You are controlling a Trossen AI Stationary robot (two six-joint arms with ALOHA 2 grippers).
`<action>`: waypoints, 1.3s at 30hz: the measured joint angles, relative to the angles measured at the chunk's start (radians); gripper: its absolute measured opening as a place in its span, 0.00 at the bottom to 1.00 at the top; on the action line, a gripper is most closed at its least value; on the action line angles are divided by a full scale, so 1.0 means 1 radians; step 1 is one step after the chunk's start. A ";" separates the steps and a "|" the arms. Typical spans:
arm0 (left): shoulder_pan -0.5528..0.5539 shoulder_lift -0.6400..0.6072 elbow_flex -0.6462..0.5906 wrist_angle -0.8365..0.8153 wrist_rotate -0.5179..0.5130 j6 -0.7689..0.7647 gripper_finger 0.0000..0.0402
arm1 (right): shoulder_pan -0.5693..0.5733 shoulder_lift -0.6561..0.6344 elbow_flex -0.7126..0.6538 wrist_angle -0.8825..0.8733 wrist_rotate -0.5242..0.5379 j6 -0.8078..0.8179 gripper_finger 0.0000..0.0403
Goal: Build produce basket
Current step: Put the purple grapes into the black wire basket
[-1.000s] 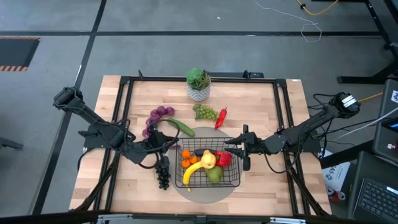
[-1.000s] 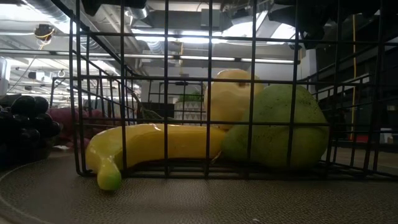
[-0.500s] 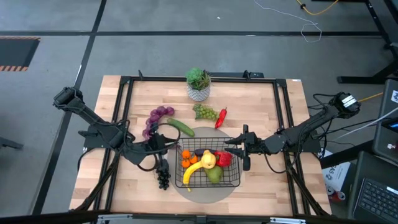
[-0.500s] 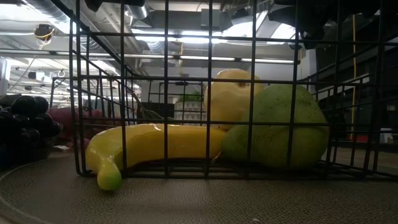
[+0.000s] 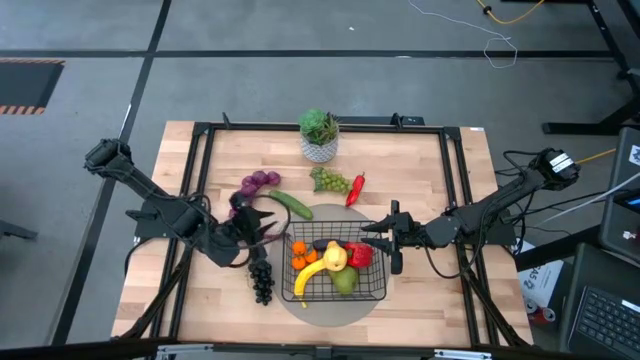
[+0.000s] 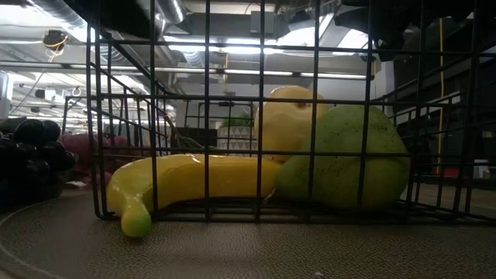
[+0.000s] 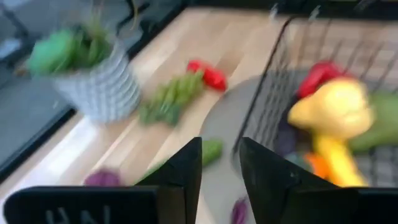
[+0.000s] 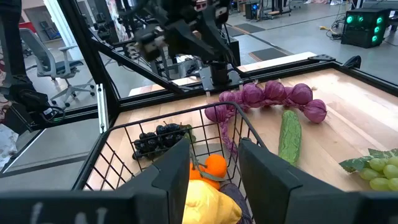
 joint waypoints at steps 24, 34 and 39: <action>-0.129 0.060 -0.001 -0.139 0.444 -0.372 0.25 | 0.000 0.000 0.000 -0.009 0.000 -0.002 0.34; -0.160 0.158 -0.001 -0.057 0.567 -0.469 0.25 | 0.000 0.000 0.000 -0.013 0.000 0.025 0.34; -0.187 0.229 -0.001 -0.043 0.593 -0.473 0.25 | 0.000 0.000 0.000 -0.014 0.000 0.025 0.34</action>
